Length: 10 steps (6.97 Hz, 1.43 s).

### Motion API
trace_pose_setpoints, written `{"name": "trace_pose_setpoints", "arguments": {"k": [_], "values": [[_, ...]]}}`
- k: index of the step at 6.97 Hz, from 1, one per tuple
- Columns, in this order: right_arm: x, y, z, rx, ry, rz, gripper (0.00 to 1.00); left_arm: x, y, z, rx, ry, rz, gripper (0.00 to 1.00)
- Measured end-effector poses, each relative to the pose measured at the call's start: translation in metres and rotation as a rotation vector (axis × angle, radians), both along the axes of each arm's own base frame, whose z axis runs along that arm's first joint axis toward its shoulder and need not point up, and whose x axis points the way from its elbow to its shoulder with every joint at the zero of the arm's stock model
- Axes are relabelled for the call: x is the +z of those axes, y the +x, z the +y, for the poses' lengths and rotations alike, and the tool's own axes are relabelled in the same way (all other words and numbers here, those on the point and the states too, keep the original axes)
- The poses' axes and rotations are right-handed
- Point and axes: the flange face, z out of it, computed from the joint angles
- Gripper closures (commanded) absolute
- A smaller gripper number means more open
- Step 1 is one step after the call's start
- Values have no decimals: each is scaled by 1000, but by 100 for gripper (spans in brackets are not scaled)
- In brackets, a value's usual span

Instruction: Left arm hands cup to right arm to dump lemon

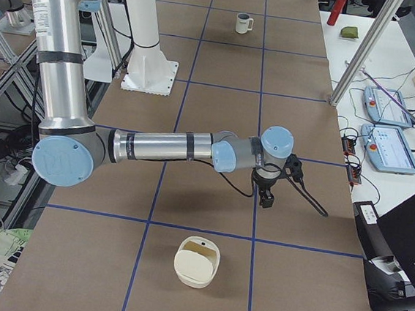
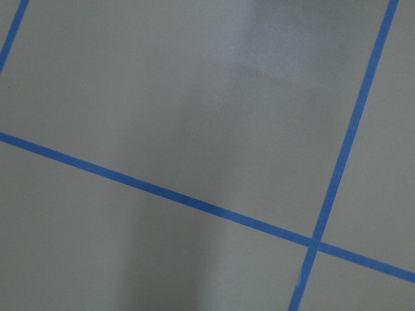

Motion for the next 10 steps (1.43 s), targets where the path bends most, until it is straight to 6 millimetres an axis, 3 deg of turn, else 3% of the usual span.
{"name": "trace_pose_setpoints", "arguments": {"k": [4,6,10], "values": [[15,16,6,-30,-71,20,0,-6,3,-1,5,0,36,0],[16,33,11,-35,-87,34,0,-20,2,4,4,23,37,0],[9,51,45,-4,-92,14,0,-17,2,22,-19,21,51,0]]}}
